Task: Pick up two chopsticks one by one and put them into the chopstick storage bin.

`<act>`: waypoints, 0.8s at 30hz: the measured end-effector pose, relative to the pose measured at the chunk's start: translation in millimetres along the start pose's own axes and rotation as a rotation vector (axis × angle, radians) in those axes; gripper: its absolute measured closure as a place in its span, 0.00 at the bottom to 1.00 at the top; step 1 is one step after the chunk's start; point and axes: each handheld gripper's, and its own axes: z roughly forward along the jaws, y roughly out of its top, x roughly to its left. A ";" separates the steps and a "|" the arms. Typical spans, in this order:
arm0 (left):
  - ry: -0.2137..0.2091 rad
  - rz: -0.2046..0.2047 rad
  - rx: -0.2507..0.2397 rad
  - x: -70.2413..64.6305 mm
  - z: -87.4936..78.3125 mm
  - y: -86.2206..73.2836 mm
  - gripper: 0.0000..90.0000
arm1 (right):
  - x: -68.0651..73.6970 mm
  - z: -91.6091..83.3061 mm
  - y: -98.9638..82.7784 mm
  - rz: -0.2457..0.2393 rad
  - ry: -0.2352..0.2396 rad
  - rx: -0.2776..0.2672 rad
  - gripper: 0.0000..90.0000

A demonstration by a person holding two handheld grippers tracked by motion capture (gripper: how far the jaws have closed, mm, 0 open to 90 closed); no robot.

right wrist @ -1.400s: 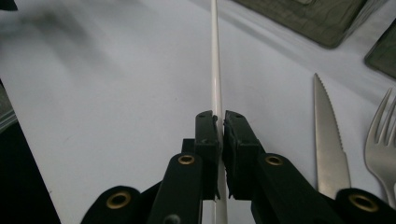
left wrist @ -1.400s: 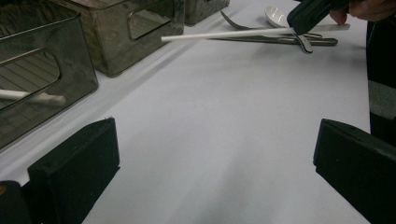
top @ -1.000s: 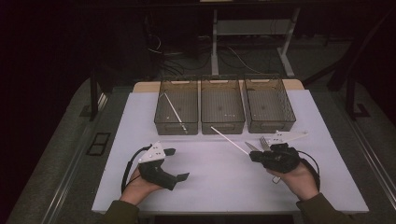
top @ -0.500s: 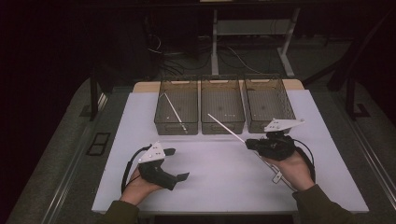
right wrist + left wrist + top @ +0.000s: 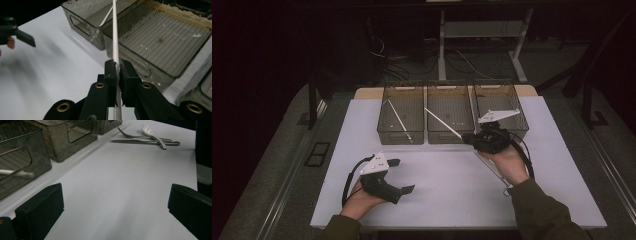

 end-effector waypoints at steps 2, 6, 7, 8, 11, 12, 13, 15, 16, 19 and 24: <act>0.000 0.000 -0.001 -0.1 -0.2 0.1 0.00 | 0.6 5.2 6.8 -0.002 -0.003 0.003 0.94; -0.002 -0.003 -0.004 -0.5 -0.6 0.4 0.00 | 2.2 15.3 19.6 0.004 -0.013 0.010 0.94; -0.003 -0.003 -0.005 -0.4 -0.6 0.4 0.00 | 2.3 17.6 22.8 0.005 -0.014 0.010 0.94; -0.003 -0.003 -0.005 -0.3 -0.7 0.4 0.00 | 2.5 20.1 26.1 0.006 -0.017 0.010 0.94; -0.004 -0.004 -0.007 -0.4 -0.7 0.5 0.00 | 3.2 28.0 36.4 0.003 -0.028 0.015 0.94; -0.004 -0.006 -0.009 -0.5 -0.7 0.5 0.00 | 3.4 30.8 40.0 0.005 -0.029 0.015 0.94; -0.004 -0.005 -0.007 -0.5 -0.9 0.6 0.00 | 3.7 33.6 43.6 0.005 -0.029 0.015 0.94; -0.005 -0.008 -0.010 -0.8 -0.9 0.6 0.00 | 4.5 39.8 50.6 0.006 -0.032 0.018 0.94; -0.005 -0.009 -0.011 -0.8 -0.9 0.7 0.00 | 4.8 43.1 54.0 0.007 -0.034 0.025 0.94; -0.008 -0.013 -0.019 -1.2 -0.9 0.9 0.00 | 5.4 53.5 63.3 0.007 -0.045 0.037 0.94; -0.010 -0.008 -0.016 -0.5 -1.8 1.0 0.00 | 6.3 72.2 79.9 0.009 -0.056 0.057 0.94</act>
